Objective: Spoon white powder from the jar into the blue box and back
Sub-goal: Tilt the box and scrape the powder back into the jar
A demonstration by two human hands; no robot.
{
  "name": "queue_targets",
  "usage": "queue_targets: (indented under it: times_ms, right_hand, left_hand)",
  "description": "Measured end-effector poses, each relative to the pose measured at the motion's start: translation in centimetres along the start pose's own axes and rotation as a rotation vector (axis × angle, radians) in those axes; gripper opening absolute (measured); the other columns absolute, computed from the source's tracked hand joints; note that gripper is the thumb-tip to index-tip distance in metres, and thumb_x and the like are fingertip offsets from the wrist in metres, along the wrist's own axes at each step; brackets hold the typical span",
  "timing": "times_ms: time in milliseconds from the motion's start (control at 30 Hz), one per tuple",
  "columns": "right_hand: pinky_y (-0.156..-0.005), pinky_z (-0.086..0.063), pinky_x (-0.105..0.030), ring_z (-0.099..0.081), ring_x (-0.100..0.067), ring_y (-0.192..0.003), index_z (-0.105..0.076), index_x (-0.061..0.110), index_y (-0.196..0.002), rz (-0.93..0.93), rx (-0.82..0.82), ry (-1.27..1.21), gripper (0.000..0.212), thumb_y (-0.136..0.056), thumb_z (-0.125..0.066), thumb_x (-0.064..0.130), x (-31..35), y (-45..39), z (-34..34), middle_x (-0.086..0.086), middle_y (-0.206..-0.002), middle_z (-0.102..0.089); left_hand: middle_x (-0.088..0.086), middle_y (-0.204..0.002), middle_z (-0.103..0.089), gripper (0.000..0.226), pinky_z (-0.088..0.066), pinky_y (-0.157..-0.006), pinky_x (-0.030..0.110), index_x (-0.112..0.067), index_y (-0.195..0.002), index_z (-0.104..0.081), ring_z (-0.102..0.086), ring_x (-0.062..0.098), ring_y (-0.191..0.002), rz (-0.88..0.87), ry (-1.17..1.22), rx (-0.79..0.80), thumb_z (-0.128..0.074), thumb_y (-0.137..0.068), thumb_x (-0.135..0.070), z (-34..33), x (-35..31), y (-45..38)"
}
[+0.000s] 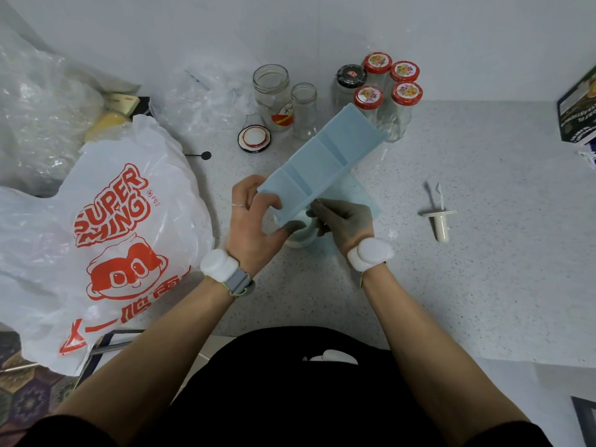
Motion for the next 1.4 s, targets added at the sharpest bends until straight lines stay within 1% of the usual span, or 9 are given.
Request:
queue_targets:
  times_ms: [100,267,467,600,700,900,1067,1300,1400]
  right_hand:
    - [-0.057,-0.056,-0.030,-0.061,-0.019,-0.054,-0.072,0.002,-0.100,-0.013,0.026,0.058,0.018,-0.087,-0.066,0.014,-0.3,0.1,-0.4,-0.014,-0.080,-0.073]
    - [-0.050,-0.051,-0.033,-0.056,-0.022,-0.048,-0.074,0.003,-0.085,0.003,0.018,0.039,0.009,-0.086,-0.065,0.008,-0.4,0.5,1.1,-0.020,-0.071,-0.069]
    - [-0.056,-0.054,-0.034,-0.061,-0.026,-0.058,-0.073,0.003,-0.093,-0.029,-0.016,-0.106,0.011,-0.086,-0.065,0.007,-0.4,0.5,0.7,-0.018,-0.077,-0.071]
    - [-0.058,-0.058,-0.032,-0.065,-0.023,-0.060,-0.070,-0.002,-0.102,-0.025,0.020,-0.056,0.019,-0.088,-0.064,0.009,-0.1,0.6,0.3,-0.017,-0.081,-0.072]
    - [-0.057,-0.057,-0.034,-0.063,-0.022,-0.057,-0.074,0.006,-0.091,-0.022,0.050,0.007,0.011,-0.087,-0.066,0.012,-0.1,0.9,0.8,-0.015,-0.076,-0.072]
    - [-0.057,-0.053,-0.034,-0.063,-0.024,-0.056,-0.076,0.015,-0.082,-0.032,-0.002,-0.107,0.013,-0.085,-0.066,0.008,-0.1,1.2,2.1,-0.017,-0.073,-0.072]
    - [-0.065,-0.057,-0.035,-0.068,-0.025,-0.065,-0.073,0.008,-0.094,-0.040,0.034,-0.119,0.011,-0.087,-0.065,0.008,-0.3,0.8,1.0,-0.017,-0.082,-0.073]
    - [-0.051,-0.052,-0.028,-0.060,-0.021,-0.051,-0.073,0.003,-0.087,-0.093,-0.009,-0.116,0.008,-0.084,-0.066,0.002,-1.0,0.8,2.3,-0.013,-0.067,-0.070]
    - [-0.057,-0.055,-0.031,-0.064,-0.024,-0.058,-0.073,0.004,-0.090,-0.066,0.004,-0.149,0.009,-0.085,-0.066,0.003,-0.6,0.6,2.1,-0.015,-0.074,-0.072]
  left_hand:
    - [0.017,-0.122,-0.041,0.050,-0.054,-0.081,0.038,-0.017,-0.095,-0.048,-0.037,-0.005,-0.117,-0.012,0.000,-0.010,-0.089,-0.066,-0.019,0.1,-0.2,0.0]
    - [0.017,-0.123,-0.040,0.044,-0.055,-0.082,0.042,-0.016,-0.095,-0.050,-0.037,-0.009,-0.118,-0.006,-0.017,-0.043,-0.082,-0.071,-0.033,0.8,0.4,0.0]
    - [0.008,-0.125,-0.036,0.045,-0.055,-0.081,0.046,-0.019,-0.095,-0.049,-0.048,0.019,-0.113,0.032,0.019,-0.022,-0.085,-0.069,-0.027,0.2,0.2,0.3]
    - [0.011,-0.124,-0.039,0.048,-0.055,-0.082,0.047,-0.020,-0.095,-0.049,-0.043,0.009,-0.115,0.032,0.011,-0.009,-0.088,-0.067,-0.022,0.2,0.0,0.1]
    - [0.017,-0.124,-0.041,0.046,-0.055,-0.082,0.046,-0.019,-0.096,-0.049,-0.044,0.009,-0.115,0.027,-0.001,-0.005,-0.086,-0.069,-0.026,0.1,0.0,0.0]
    - [0.024,-0.120,-0.044,0.049,-0.055,-0.081,0.038,-0.015,-0.094,-0.048,-0.033,-0.013,-0.120,-0.015,0.017,-0.017,-0.088,-0.066,-0.020,-0.1,-0.3,-0.1]
    - [0.022,-0.121,-0.043,0.047,-0.056,-0.081,0.040,-0.015,-0.094,-0.049,-0.035,-0.009,-0.119,0.000,0.015,-0.021,-0.087,-0.067,-0.026,0.0,-0.2,-0.1]
    - [0.024,-0.121,-0.043,0.044,-0.057,-0.079,0.044,-0.014,-0.094,-0.049,-0.035,-0.010,-0.119,0.009,-0.002,-0.041,-0.080,-0.071,-0.034,0.1,0.0,0.0]
    - [0.022,-0.123,-0.043,0.044,-0.056,-0.079,0.047,-0.017,-0.095,-0.049,-0.041,0.006,-0.116,0.041,0.004,-0.046,-0.080,-0.071,-0.037,0.0,0.0,0.2]
Point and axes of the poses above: each hand's wrist, its own y-axis away from the middle knuckle, its own z-axis out of the back of the hand, x = y × z, the point moved 6 cm from there along -y, towards the middle knuckle
